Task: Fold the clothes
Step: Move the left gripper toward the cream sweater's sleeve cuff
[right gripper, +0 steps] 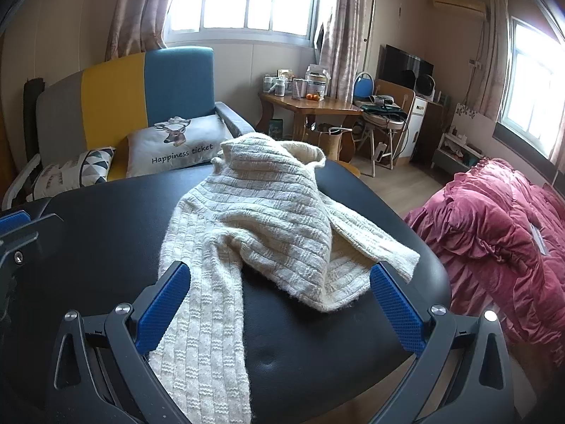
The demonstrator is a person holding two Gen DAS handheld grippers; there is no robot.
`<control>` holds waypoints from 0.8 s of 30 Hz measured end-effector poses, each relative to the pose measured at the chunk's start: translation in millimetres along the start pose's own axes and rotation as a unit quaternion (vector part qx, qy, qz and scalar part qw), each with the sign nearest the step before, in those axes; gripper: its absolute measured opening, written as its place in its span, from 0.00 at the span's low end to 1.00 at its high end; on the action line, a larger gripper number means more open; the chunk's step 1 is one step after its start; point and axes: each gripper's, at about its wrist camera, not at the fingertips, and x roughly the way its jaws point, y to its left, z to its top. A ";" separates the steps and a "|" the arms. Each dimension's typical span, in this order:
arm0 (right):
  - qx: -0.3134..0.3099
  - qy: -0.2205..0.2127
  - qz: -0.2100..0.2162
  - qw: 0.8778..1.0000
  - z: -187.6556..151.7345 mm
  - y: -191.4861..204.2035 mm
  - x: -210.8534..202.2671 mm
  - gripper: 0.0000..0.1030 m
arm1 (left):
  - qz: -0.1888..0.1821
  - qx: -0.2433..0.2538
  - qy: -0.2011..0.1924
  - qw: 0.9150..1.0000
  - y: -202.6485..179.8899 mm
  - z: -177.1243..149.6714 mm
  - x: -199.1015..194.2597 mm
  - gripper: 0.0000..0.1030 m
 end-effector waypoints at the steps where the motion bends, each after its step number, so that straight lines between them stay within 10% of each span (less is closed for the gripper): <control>1: 0.001 -0.002 0.001 1.000 -0.1 -0.4 0.0 1.00 | -0.008 -0.001 0.001 1.000 2.1 -1.1 1.2 0.49; 9: 0.009 -0.004 0.010 1.000 -6.5 -1.6 -2.3 1.00 | -0.069 -0.013 0.013 0.997 19.3 -10.2 12.6 0.51; 24: 0.093 0.047 0.173 0.979 -22.6 -38.5 0.6 1.00 | -0.007 -0.072 0.145 0.987 106.8 -73.4 48.1 0.51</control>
